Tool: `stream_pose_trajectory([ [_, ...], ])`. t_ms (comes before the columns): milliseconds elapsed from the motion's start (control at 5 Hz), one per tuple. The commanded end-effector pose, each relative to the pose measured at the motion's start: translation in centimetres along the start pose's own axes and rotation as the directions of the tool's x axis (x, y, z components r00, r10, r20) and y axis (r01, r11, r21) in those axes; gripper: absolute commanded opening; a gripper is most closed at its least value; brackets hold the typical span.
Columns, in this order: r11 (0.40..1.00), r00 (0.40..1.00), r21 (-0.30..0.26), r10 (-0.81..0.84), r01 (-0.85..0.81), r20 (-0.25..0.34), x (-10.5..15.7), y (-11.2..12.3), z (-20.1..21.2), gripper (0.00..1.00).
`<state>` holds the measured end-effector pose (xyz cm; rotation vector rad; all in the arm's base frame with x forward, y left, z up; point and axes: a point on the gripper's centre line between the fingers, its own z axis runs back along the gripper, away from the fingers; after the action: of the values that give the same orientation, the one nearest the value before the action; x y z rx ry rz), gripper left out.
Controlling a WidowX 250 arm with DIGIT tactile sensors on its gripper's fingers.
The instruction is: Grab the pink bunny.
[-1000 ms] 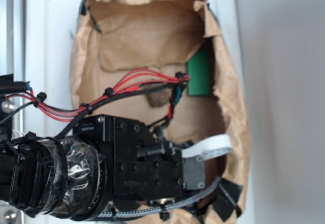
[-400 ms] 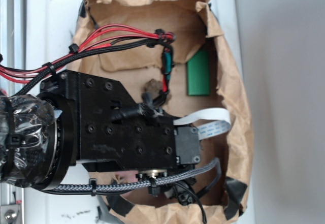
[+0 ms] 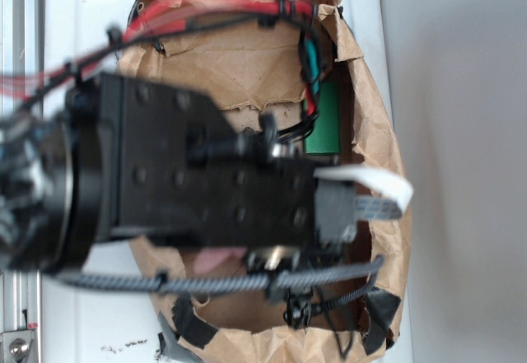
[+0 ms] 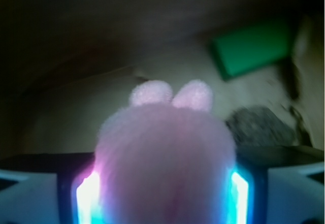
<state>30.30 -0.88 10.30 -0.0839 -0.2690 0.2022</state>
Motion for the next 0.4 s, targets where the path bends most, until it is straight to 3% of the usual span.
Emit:
stream_pose_trajectory([
  [0, 0.994, 0.993, 0.042, -0.108, 0.106, 0.054, 2.7, 1.9, 6.9, 0.0],
  [200, 0.99, 0.989, 0.076, -0.124, 0.118, 0.075, 2.4, 2.2, 8.3, 0.0],
])
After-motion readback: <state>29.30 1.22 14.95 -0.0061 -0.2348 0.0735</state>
